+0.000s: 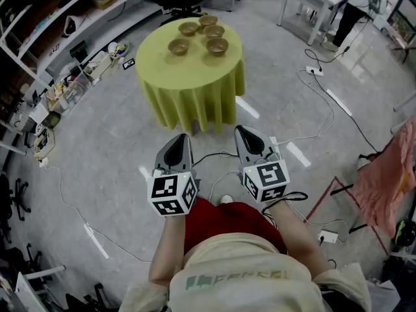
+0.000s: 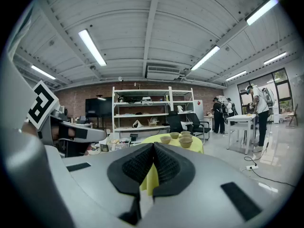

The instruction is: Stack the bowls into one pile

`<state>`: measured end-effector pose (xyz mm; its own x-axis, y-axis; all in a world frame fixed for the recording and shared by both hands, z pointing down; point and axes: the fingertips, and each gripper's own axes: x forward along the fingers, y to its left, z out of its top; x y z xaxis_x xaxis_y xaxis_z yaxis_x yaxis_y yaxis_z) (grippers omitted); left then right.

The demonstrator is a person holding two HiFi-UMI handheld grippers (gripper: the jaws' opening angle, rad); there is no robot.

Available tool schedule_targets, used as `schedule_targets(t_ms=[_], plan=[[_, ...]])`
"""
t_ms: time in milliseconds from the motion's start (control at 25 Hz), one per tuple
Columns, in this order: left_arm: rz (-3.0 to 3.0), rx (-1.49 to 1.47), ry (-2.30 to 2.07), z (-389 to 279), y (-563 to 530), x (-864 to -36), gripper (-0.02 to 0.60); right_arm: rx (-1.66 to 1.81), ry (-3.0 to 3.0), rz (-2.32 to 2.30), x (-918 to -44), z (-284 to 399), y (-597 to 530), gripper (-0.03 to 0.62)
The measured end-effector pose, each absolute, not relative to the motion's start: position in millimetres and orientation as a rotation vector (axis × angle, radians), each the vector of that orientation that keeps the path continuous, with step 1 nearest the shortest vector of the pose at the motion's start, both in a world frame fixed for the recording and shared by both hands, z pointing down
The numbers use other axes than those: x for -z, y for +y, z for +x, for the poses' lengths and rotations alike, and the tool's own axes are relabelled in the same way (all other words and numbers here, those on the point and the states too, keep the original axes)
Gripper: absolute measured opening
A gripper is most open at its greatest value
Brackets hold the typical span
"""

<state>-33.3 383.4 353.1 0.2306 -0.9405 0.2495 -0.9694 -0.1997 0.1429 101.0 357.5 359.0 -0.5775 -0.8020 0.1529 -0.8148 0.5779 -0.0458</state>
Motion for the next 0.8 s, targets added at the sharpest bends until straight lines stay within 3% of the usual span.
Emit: schedule_targets(t_ms=[800], plan=[[2.218, -0.12, -1.796, -17.1, 371.6, -352.6, 0.023, -0.269, -2.697, 1.38, -367.7, 118.0, 343.9, 0.037]])
